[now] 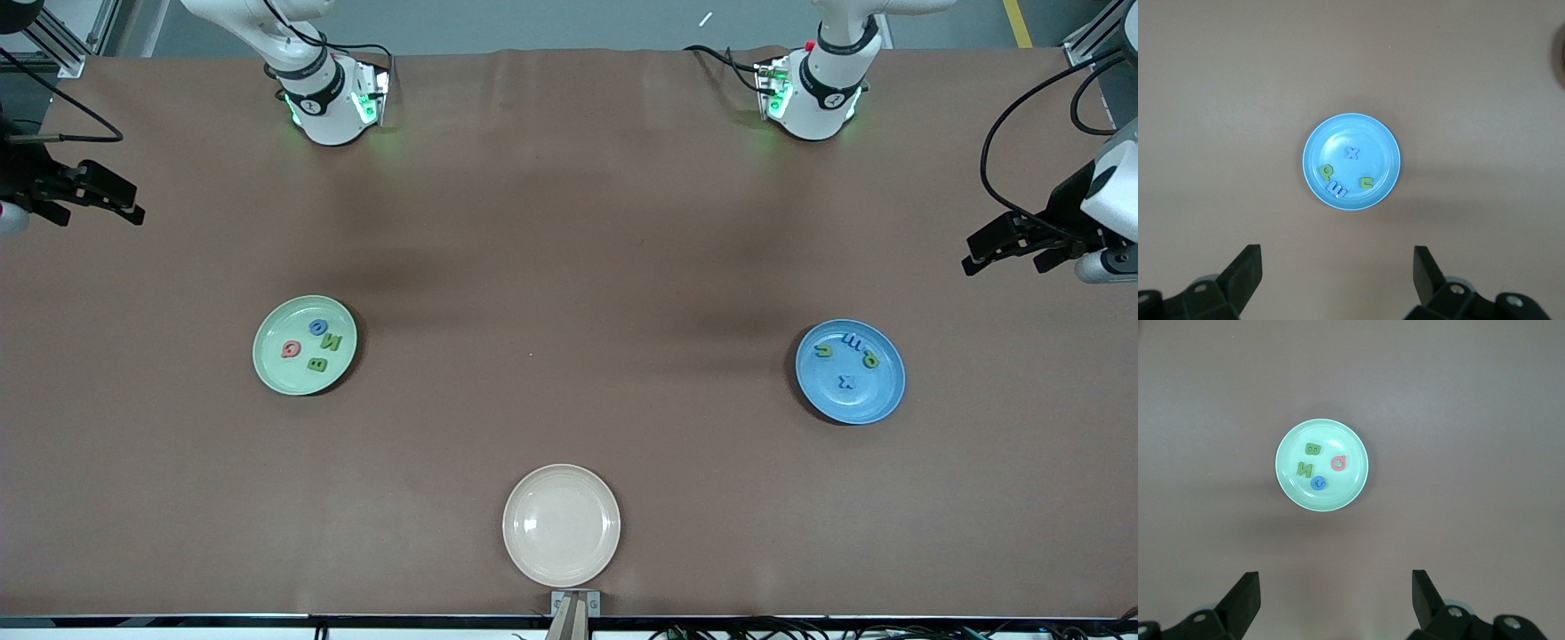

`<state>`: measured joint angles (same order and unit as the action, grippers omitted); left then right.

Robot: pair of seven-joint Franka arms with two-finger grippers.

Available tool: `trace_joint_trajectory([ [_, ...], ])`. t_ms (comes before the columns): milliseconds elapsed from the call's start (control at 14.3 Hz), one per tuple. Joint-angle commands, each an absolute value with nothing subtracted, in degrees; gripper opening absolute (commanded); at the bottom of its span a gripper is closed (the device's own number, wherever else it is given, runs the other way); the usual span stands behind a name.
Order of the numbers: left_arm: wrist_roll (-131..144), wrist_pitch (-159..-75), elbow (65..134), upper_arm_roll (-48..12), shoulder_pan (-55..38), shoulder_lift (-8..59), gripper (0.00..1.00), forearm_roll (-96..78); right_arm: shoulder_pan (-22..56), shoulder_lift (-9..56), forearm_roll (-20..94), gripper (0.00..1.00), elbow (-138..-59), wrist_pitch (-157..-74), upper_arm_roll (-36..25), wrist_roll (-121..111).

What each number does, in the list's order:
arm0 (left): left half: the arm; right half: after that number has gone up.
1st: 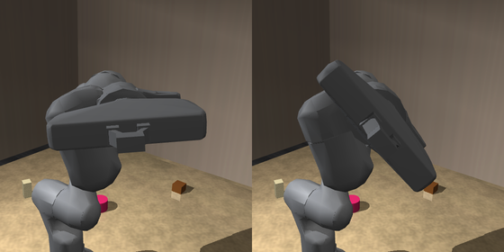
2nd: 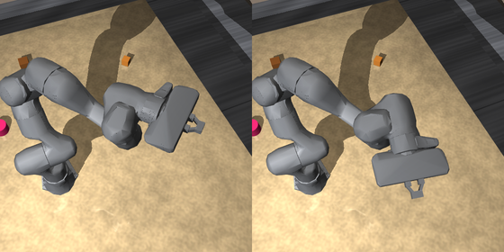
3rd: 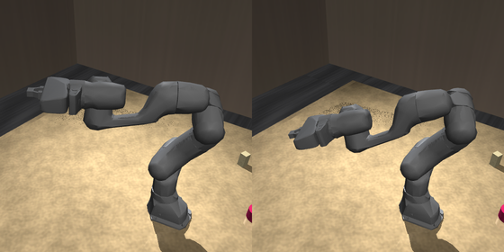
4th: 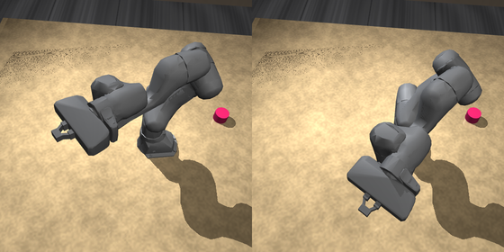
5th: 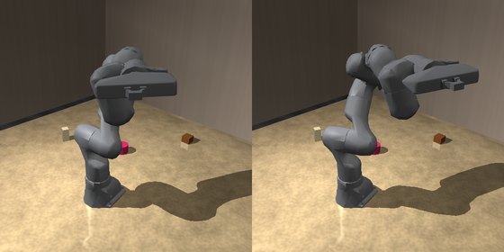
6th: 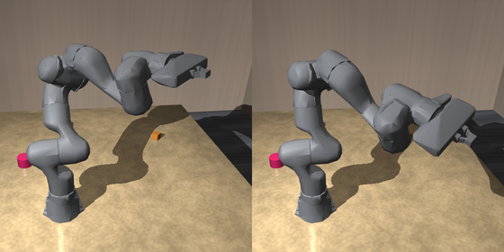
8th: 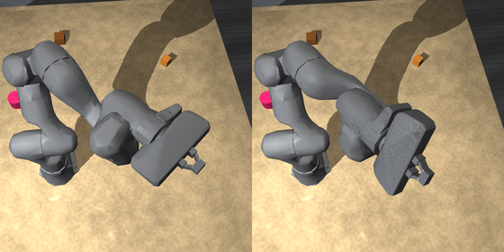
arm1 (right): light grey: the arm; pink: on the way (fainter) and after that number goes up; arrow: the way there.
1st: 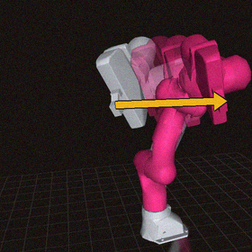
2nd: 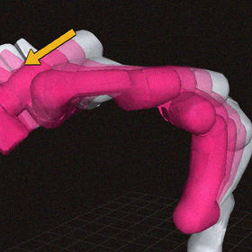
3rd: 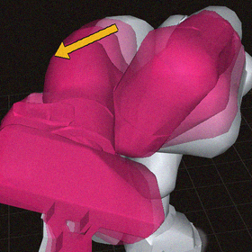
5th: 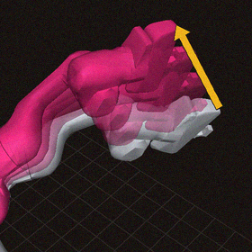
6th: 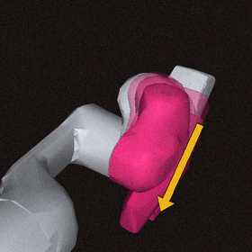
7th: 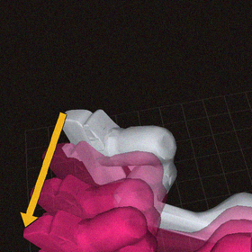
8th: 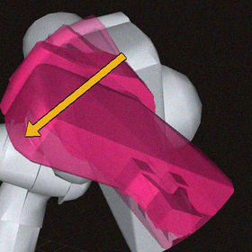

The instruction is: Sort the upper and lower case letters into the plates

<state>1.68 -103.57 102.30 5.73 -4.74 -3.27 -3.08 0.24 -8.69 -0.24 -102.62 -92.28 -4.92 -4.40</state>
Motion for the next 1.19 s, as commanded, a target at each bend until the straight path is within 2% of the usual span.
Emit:
trace_joint_trajectory([
  [0, 0.88, -103.1, 102.48, 5.45, -4.39, -5.0, 1.0, -1.76, -0.62, -10.55, -1.13, 1.0, -104.5, -92.28, -4.31, -5.1],
  [419, -4.39, -103.1, 102.31, 5.19, -0.7, -5.45, 1.0, -1.05, 1.05, -10.46, -0.62, 1.0, -104.41, -91.85, -3.87, -0.45],
  [768, -3.43, -100.99, 98.27, 2.2, -0.88, -6.33, 1.0, -0.79, 1.14, -9.93, 1.48, 1.0, -102.32, -92.9, -4.3, -0.88],
  [1117, -3.69, -97.75, 94.31, 2.11, -0.88, -6.33, 1.0, -0.79, 0.97, -9.93, 2.02, 1.0, -102.22, -92.81, -4.39, -0.97],
])
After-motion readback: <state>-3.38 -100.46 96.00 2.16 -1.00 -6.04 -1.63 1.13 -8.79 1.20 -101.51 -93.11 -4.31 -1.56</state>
